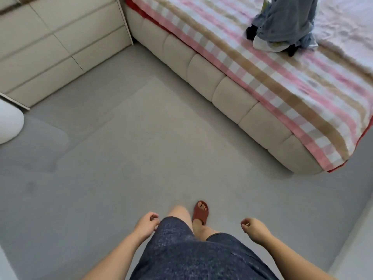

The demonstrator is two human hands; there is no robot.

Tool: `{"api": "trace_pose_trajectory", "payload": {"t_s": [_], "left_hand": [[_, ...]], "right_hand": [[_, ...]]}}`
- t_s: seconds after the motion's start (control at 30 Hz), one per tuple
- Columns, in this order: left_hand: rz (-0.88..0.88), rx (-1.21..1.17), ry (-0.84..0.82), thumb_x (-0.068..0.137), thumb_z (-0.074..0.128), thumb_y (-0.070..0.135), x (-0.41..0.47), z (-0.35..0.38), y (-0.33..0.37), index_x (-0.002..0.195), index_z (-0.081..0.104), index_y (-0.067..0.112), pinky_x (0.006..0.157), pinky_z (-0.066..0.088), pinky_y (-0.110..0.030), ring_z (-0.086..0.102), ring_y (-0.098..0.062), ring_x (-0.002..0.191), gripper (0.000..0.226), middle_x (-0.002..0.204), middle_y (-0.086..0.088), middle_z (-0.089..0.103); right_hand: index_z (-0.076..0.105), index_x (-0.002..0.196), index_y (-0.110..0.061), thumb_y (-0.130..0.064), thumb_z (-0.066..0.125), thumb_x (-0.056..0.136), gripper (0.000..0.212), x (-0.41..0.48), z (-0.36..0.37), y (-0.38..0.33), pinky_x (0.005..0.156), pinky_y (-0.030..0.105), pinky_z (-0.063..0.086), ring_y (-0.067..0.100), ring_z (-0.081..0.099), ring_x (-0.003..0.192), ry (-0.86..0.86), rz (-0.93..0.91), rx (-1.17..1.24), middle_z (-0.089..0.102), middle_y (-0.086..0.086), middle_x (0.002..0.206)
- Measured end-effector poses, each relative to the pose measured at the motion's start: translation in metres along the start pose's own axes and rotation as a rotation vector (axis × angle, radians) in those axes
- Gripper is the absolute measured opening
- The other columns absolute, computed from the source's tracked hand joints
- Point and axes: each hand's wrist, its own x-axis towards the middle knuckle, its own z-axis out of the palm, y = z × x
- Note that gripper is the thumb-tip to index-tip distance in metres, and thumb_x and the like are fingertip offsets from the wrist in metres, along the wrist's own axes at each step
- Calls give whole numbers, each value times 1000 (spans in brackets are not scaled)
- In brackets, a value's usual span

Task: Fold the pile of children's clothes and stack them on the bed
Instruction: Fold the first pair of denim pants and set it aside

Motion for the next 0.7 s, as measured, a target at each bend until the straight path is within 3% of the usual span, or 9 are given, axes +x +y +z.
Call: {"api": "trace_pose_trajectory", "payload": {"t_s": [0.23, 0.37, 0.47, 0.6, 0.7], "left_hand": [[-83, -53, 40, 91, 47, 1, 47, -56, 35, 100, 52, 5, 50, 36, -20, 50, -17, 69, 11, 96, -12, 55], [-87, -23, 77, 88, 56, 3, 88, -105, 58, 85, 57, 8, 68, 36, -25, 53, -21, 84, 6, 89, -13, 58], [-89, 44, 67, 89, 56, 4, 115, -147, 91, 95, 62, 0, 74, 38, -26, 52, -18, 85, 9, 92, -13, 60], [-73, 2, 68, 89, 48, 2, 144, -197, 160, 93, 55, 5, 48, 34, -23, 50, -18, 64, 9, 84, -10, 56], [-10, 54, 38, 92, 45, 6, 172, -221, 220, 99, 51, 9, 45, 32, -18, 51, -16, 67, 9, 93, -10, 56]], "right_hand": [[60, 116, -11, -20, 44, 95, 27, 53, -70, -117, 83, 25, 42, 22, 58, 106, 26, -145, -3, 63, 7, 117], [59, 117, -13, -21, 44, 95, 28, 81, -97, -176, 82, 23, 41, 21, 57, 107, 30, -167, 11, 62, 6, 117], [60, 116, -13, -20, 45, 94, 27, 97, -120, -217, 81, 22, 40, 20, 58, 106, 30, -157, 31, 63, 6, 115], [62, 113, -14, -20, 47, 94, 25, 116, -153, -260, 79, 21, 40, 20, 58, 105, 64, -131, 54, 65, 6, 114], [63, 108, -16, -20, 49, 93, 22, 131, -181, -279, 81, 23, 40, 19, 58, 104, 107, -94, 96, 65, 4, 113]]}}
